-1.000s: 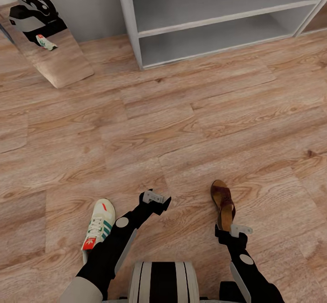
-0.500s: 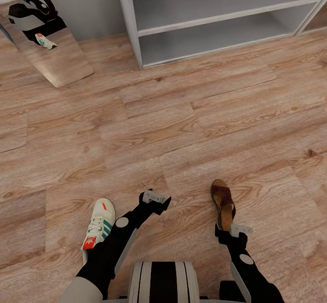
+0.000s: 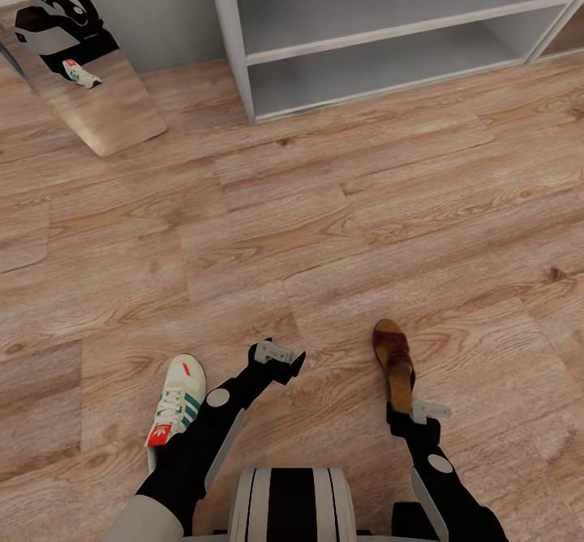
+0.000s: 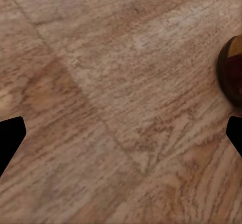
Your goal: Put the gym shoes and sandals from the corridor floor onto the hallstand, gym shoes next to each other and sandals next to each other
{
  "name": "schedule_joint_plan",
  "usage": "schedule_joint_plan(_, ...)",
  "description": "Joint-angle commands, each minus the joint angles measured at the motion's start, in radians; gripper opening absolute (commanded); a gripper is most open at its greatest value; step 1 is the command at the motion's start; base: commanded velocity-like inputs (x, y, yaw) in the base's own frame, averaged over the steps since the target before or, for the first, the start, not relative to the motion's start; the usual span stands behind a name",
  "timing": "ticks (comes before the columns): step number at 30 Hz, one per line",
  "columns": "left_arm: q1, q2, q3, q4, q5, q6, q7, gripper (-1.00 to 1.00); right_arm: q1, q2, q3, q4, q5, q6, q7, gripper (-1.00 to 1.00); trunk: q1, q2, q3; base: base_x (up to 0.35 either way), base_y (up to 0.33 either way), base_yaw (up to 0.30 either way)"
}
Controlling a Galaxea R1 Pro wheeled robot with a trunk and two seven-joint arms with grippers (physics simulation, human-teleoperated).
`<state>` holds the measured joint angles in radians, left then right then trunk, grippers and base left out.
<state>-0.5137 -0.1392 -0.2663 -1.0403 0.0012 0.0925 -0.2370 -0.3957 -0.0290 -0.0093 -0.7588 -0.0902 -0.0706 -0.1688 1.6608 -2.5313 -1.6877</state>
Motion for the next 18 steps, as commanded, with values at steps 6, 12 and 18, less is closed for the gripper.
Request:
schedule_joint_plan(6, 0.000, 0.000, 0.001, -0.001, 0.000, 0.007, -0.002, 1.00, 0.000, 0.000, 0.003, 0.001, -0.013, -0.005, 0.000, -1.00, 0.000, 0.000, 0.000, 0.000, 0.000, 0.000)
schedule_joint_plan(12, 0.000, 0.000, 0.001, 0.000, 0.000, 0.007, -0.002, 1.00, 0.000, 0.000, 0.003, 0.002, -0.013, -0.005, 0.000, -1.00, 0.000, 0.000, 0.000, 0.000, 0.000, 0.000)
schedule_joint_plan(18, 0.000, 0.000, 0.001, 0.000, 0.000, 0.010, -0.002, 1.00, 0.000, 0.000, 0.003, 0.003, -0.013, -0.004, 0.000, -1.00, -0.002, 0.001, 0.019, 0.000, 0.000, 0.000)
